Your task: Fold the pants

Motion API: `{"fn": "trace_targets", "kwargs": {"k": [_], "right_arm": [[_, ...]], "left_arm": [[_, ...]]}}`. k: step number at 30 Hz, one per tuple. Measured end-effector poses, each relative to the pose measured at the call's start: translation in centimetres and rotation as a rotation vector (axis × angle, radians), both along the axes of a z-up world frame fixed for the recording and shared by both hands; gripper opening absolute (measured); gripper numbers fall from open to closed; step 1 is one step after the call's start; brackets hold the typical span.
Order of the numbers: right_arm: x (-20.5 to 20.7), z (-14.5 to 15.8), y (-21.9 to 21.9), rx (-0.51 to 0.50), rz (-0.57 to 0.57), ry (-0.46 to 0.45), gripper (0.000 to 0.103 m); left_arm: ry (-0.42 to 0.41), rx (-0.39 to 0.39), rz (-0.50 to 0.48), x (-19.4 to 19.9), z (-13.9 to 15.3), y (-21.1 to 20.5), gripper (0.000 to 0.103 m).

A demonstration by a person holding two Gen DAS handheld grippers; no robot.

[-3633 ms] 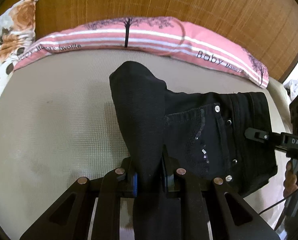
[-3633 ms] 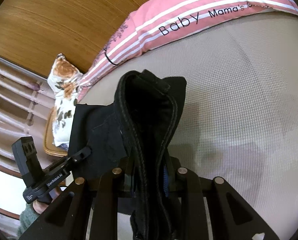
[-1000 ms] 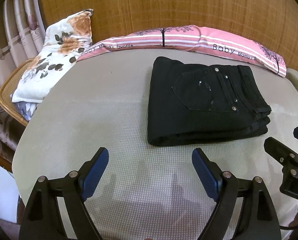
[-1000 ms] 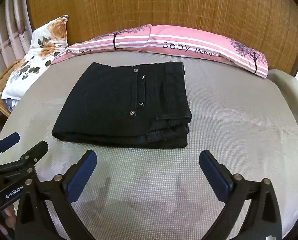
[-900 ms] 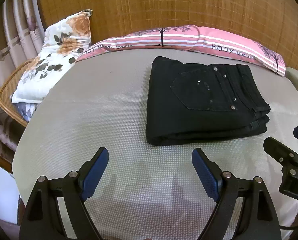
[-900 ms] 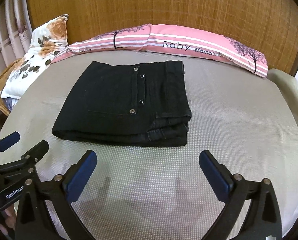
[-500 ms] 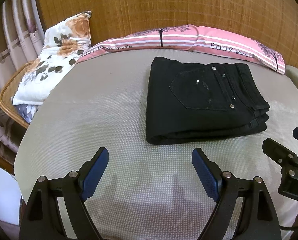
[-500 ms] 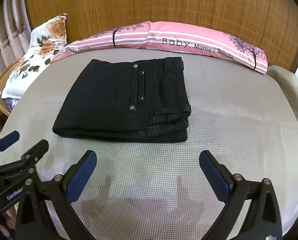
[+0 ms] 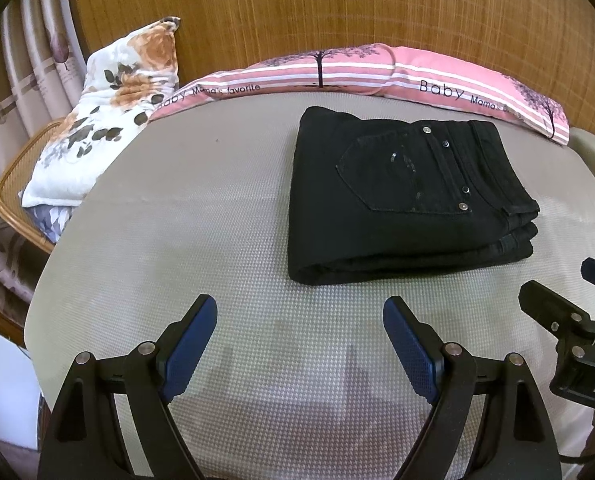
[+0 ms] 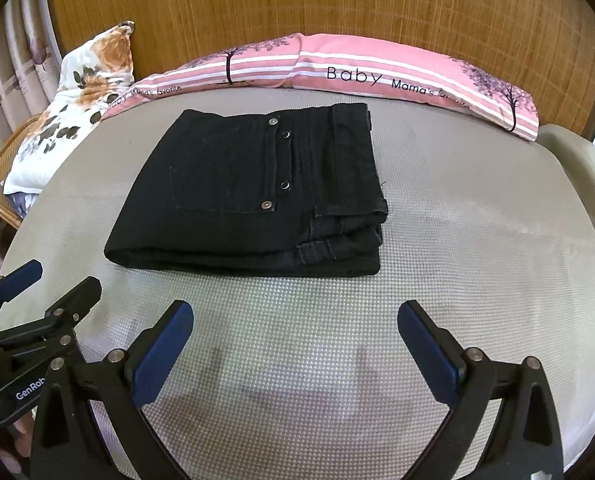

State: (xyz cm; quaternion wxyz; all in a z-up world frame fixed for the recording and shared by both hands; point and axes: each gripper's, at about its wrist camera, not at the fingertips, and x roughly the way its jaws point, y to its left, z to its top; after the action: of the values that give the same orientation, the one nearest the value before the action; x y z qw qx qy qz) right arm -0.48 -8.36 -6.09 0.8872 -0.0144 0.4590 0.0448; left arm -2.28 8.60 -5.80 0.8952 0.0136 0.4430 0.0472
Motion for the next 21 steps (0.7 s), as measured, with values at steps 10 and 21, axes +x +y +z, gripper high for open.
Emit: {"fn": "trace_targets", "kwargs": {"k": [10, 21], "right_arm": [[-0.01, -0.24, -0.15, 0.002, -0.004, 0.01, 0.101], [0.03, -0.4, -0.43, 0.01, -0.004, 0.018, 0.101]], "left_arm": [[0.013, 0.004, -0.005, -0.1, -0.31, -0.26, 0.085], [0.012, 0.004, -0.012, -0.14, -0.31, -0.39, 0.085]]}}
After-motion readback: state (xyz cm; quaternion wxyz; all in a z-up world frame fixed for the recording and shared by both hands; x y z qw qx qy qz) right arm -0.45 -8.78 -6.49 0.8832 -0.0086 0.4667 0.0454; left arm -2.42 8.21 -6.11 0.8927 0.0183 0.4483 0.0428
